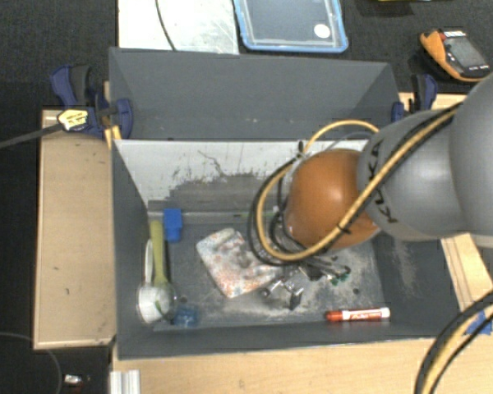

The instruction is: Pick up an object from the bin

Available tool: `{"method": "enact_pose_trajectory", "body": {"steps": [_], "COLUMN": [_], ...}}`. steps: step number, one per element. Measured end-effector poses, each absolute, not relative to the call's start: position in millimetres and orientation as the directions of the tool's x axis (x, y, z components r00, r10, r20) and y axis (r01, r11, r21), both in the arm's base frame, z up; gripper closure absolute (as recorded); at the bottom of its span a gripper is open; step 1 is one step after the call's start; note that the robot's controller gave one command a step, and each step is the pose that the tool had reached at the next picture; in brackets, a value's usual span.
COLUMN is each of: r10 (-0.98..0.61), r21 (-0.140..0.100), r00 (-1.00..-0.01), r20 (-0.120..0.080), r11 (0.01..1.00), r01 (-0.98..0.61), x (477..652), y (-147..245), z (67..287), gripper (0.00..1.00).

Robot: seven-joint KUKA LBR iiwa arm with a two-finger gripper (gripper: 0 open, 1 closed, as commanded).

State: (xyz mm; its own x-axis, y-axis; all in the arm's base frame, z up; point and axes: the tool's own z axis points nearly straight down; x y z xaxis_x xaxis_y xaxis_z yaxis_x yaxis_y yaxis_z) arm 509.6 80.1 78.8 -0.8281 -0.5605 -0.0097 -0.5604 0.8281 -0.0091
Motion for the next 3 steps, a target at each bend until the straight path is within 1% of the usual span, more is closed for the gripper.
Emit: {"method": "enact_pose_trajectory", "body": {"steps": [1,2,3], "r10": [-0.447,-0.448,-0.448], "r21": [0.000,0.000,-0.001], "r00": [-0.895,-0.894,-0.894], "r20": [-0.006,-0.006,-0.007], "r11": [0.895,0.894,0.894], "r01": [-0.447,-0.448,-0.449], "x": [496.1,496.1,496.1], "y": [86.1,86.2,86.0], "z": [71.3,71.3,80.8], "gripper": [1.00,1.00,1.00]}}
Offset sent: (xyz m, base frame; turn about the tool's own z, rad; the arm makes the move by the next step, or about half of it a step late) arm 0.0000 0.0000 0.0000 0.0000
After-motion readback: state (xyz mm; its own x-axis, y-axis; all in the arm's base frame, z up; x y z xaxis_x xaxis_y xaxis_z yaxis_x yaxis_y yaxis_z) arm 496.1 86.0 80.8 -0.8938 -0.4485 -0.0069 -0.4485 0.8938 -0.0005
